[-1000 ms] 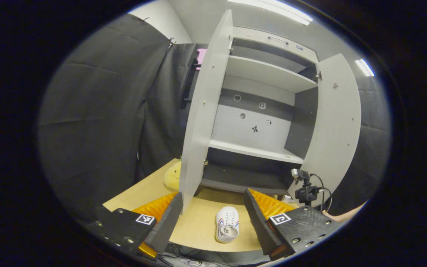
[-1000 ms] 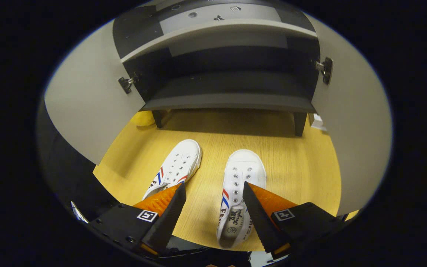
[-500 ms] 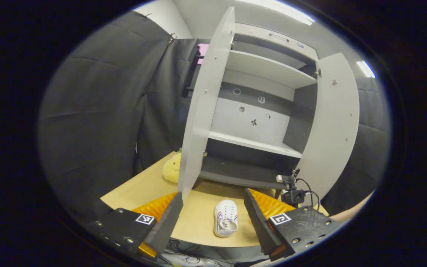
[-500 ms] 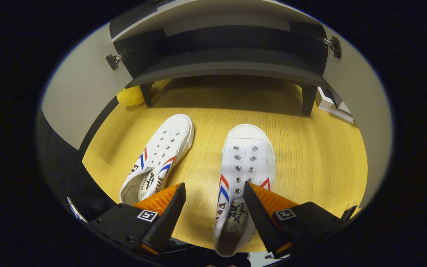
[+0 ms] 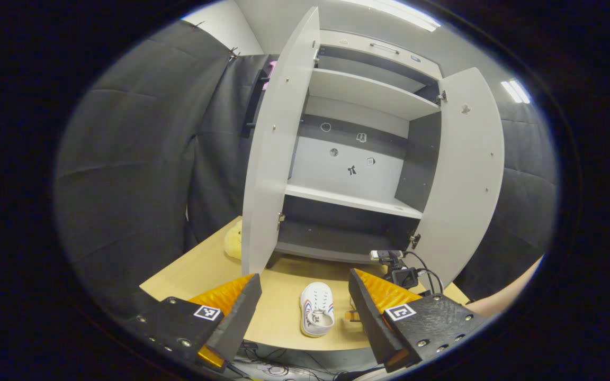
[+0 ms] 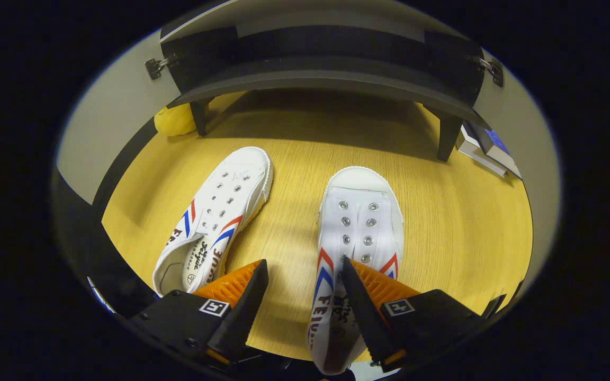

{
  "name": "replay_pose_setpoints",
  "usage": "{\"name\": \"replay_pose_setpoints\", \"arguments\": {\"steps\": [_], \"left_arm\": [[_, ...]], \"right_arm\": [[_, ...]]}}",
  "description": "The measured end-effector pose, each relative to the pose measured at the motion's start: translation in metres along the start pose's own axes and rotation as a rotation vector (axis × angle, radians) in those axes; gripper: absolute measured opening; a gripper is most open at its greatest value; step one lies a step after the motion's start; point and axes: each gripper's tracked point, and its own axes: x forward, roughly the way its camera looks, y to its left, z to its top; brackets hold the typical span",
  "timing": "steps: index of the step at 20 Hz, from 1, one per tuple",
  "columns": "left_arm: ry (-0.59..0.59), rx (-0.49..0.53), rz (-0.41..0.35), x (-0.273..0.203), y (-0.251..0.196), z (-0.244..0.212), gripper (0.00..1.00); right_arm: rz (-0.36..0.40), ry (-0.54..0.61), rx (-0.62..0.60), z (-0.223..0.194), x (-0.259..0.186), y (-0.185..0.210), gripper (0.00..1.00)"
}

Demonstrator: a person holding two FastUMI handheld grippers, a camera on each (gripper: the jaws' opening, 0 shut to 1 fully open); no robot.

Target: Grab one shoe with the right hand and put it into the shoe cabinet, grab the other shoe with the left hand and put it into the shoe cabinet; then close the right door with the right hand and the left door with the left hand.

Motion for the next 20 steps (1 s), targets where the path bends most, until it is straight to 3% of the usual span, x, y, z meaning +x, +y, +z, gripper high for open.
{"name": "replay_pose_setpoints", "arguments": {"steps": [1,3,4,6,7,12,14,16,20], "left_arm": [[0.001,0.002,0.002,0.001,0.002,0.000,0.94],[0.004,0.002,0.013,0.001,0.005,-0.002,0.94],[0.004,0.002,0.020,0.001,0.007,-0.003,0.94],[0.017,0.010,0.034,-0.001,0.011,-0.010,0.96],[0.025,0.019,0.039,-0.003,0.012,-0.014,0.94],[0.040,0.025,0.049,-0.011,0.014,-0.022,0.96],[0.035,0.028,0.043,-0.011,0.010,-0.021,0.96],[0.021,0.041,0.035,-0.011,0.005,-0.017,0.96],[0.024,0.028,0.017,-0.010,-0.004,-0.020,0.94]], "right_arm": [[-0.024,-0.001,0.003,0.001,0.002,-0.005,0.88],[-0.069,-0.001,0.002,0.001,0.001,-0.019,0.58],[-0.057,-0.001,0.010,-0.001,0.003,-0.017,0.32],[-0.038,-0.006,0.010,0.000,-0.003,-0.020,0.33],[-0.025,-0.007,0.011,0.000,0.002,-0.019,0.23],[0.014,-0.014,0.024,0.001,0.000,-0.017,0.03],[0.023,-0.011,0.031,0.000,-0.002,-0.017,0.00],[0.024,-0.010,0.020,0.000,-0.007,-0.020,0.03],[-0.013,-0.080,-0.001,0.013,-0.033,-0.030,0.02]]}}
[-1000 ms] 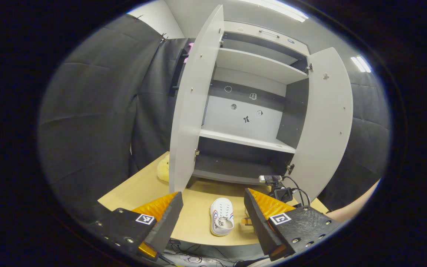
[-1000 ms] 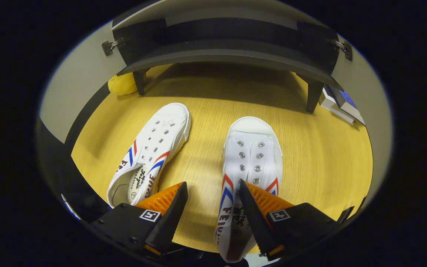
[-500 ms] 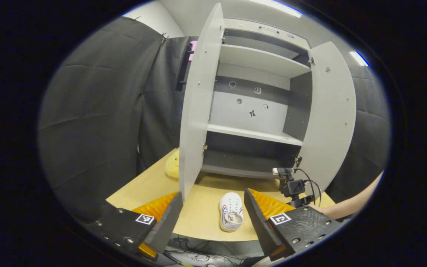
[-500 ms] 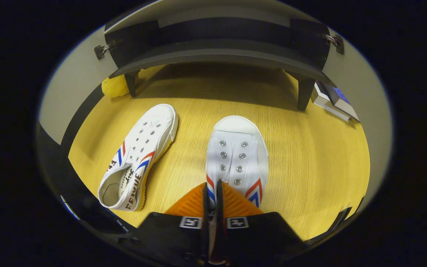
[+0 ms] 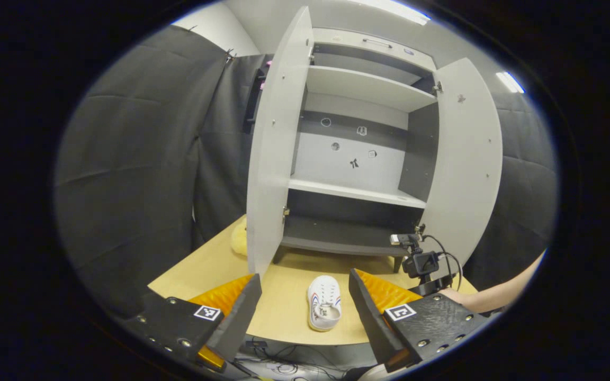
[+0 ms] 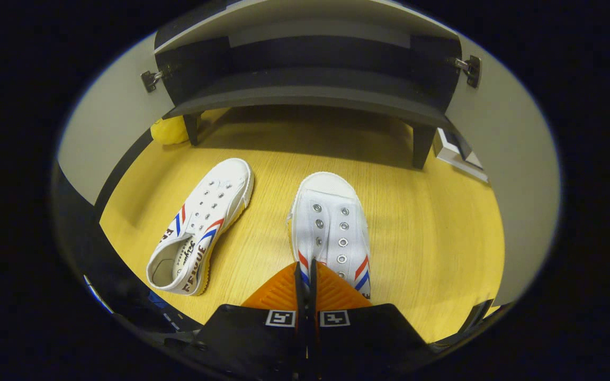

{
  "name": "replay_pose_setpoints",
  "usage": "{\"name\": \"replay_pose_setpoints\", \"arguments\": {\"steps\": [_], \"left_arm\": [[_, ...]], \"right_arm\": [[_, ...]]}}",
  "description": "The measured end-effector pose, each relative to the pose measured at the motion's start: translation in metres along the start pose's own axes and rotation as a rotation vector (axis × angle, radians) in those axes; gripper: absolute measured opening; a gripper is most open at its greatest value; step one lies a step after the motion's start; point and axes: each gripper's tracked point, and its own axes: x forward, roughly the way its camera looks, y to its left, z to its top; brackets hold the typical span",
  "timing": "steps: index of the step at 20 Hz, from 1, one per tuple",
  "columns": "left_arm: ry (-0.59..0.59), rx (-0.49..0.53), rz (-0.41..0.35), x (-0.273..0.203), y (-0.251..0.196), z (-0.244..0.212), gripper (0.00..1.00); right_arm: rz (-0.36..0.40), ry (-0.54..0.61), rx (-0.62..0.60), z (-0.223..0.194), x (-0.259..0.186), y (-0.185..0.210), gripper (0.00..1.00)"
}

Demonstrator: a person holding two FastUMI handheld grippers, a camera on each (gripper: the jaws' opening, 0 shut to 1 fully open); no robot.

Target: Grab one shoe with the right hand and put it into the shoe cabinet, grab the other shoe with the left hand and put it into the shoe cabinet; then close the right door with the right hand and the left door with the left hand.

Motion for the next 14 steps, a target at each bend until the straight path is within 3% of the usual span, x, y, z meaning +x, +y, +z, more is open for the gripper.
{"name": "replay_pose_setpoints", "arguments": {"steps": [8,14], "left_arm": [[0.019,0.075,-0.053,0.007,-0.019,-0.005,0.95],[0.034,0.061,-0.092,0.017,-0.031,-0.012,0.94]], "right_arm": [[0.040,-0.227,0.035,0.060,-0.075,0.010,0.02],[0.065,-0.442,0.038,0.128,-0.141,0.021,0.02]]}}
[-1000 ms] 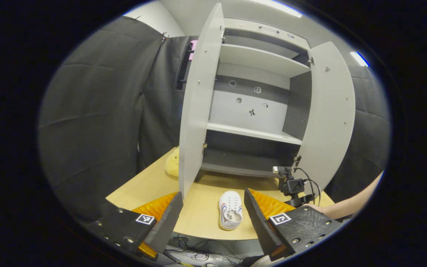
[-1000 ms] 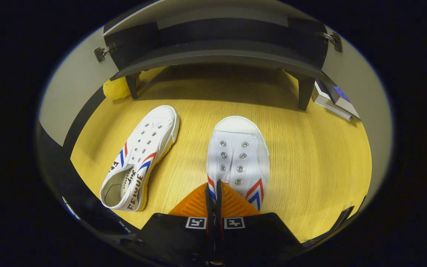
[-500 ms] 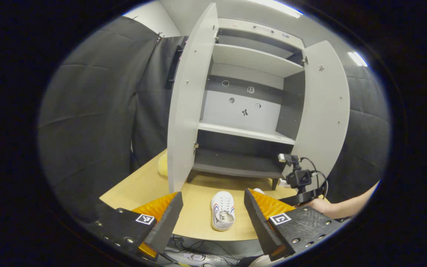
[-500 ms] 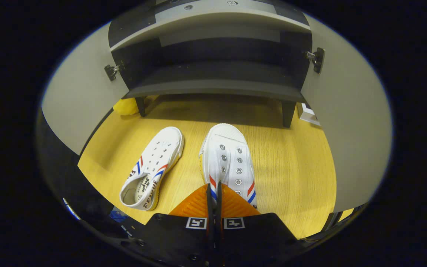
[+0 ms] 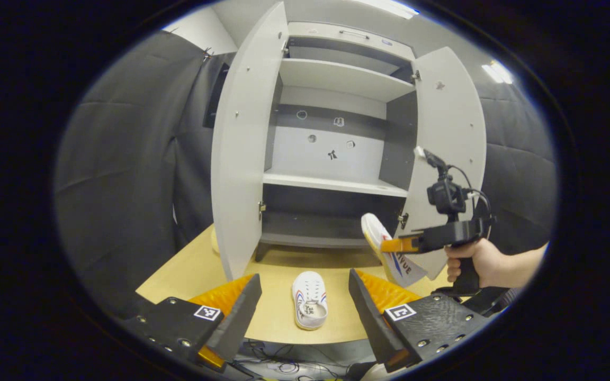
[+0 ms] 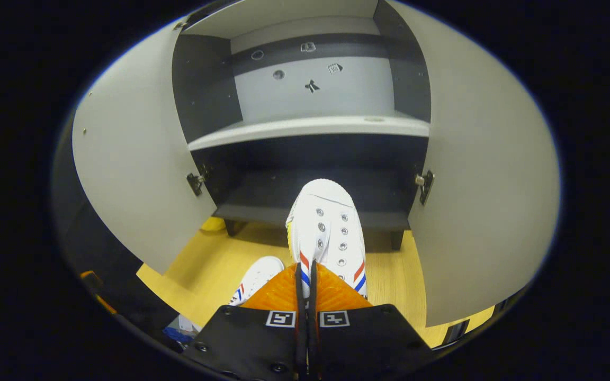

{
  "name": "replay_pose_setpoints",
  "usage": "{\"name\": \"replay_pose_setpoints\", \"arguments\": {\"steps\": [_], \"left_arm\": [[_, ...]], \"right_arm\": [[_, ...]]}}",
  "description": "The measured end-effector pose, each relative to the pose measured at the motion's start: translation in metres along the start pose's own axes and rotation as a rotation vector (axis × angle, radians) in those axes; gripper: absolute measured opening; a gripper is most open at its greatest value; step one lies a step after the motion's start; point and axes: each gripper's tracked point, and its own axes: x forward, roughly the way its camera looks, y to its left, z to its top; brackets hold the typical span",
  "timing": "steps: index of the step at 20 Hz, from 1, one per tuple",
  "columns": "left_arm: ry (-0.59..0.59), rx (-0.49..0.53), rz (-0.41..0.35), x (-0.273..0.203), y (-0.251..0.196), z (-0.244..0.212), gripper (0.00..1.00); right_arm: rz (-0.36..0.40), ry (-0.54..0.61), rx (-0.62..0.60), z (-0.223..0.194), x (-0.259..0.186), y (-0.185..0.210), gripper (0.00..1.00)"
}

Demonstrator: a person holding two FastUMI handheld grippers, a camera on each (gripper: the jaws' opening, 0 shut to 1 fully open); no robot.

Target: Grab one shoe with the right hand and put it into the shoe cabinet, grab the other shoe with the left hand and put it into the shoe cabinet; then close the right door with the right hand and the left door with the left hand.

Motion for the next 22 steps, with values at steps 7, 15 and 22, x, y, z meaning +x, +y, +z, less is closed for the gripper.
{"name": "replay_pose_setpoints", "arguments": {"steps": [7,15,22], "left_arm": [[-0.007,0.071,-0.015,0.011,-0.001,0.004,0.96],[-0.050,0.065,-0.078,0.023,-0.017,0.022,0.94],[-0.081,0.033,-0.083,0.041,-0.014,0.048,0.96]], "right_arm": [[0.087,-0.179,0.036,0.094,-0.024,0.031,0.02],[0.045,-0.327,-0.001,0.198,0.006,0.018,0.02],[-0.015,-0.367,0.021,0.262,0.055,-0.001,0.02]]}}
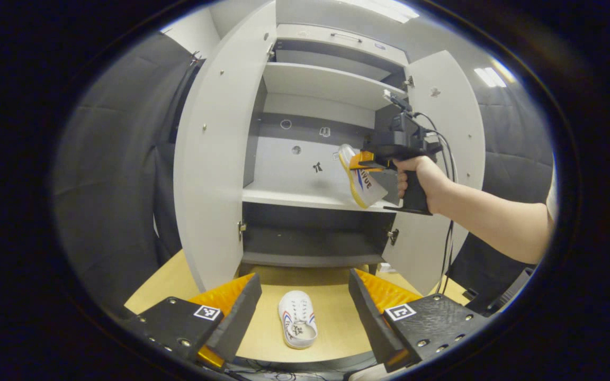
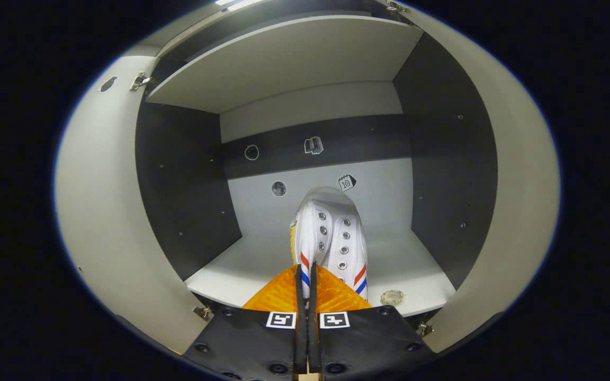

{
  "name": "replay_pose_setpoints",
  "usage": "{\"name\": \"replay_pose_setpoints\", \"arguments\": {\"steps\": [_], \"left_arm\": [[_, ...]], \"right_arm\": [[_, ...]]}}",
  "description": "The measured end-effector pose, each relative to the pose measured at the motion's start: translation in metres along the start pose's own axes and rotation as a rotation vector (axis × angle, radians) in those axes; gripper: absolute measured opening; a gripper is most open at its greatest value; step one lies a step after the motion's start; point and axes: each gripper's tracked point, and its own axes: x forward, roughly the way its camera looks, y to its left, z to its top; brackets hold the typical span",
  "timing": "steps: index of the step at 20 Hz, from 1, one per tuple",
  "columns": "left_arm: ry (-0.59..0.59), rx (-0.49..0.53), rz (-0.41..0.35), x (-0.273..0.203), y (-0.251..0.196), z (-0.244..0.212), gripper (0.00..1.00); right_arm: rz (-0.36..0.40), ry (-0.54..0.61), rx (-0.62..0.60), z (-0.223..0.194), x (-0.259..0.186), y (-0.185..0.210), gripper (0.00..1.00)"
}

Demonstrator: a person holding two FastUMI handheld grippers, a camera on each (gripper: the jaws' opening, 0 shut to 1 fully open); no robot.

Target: Grab one shoe with the right hand and put it into the shoe cabinet, grab the other shoe with the left hand and put it into the shoe cabinet; then close the right door with the right hand and the left door with the left hand.

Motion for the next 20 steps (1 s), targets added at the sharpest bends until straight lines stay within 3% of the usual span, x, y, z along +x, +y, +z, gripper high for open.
{"name": "replay_pose_setpoints", "arguments": {"steps": [4,10,16,20], "left_arm": [[-0.015,0.030,0.022,0.000,0.013,0.008,0.96],[-0.012,-0.096,0.030,0.005,0.009,0.008,0.94],[-0.001,-0.036,0.011,0.000,0.007,0.002,0.94],[0.014,-0.107,0.025,-0.006,0.009,-0.002,0.95]], "right_arm": [[-0.028,0.005,-0.004,0.005,0.037,-0.008,0.02],[-0.089,0.034,-0.002,-0.004,0.073,-0.022,0.02],[-0.098,0.098,0.052,-0.018,0.098,-0.029,0.02],[-0.125,0.118,0.073,-0.021,0.108,-0.036,0.03]]}}
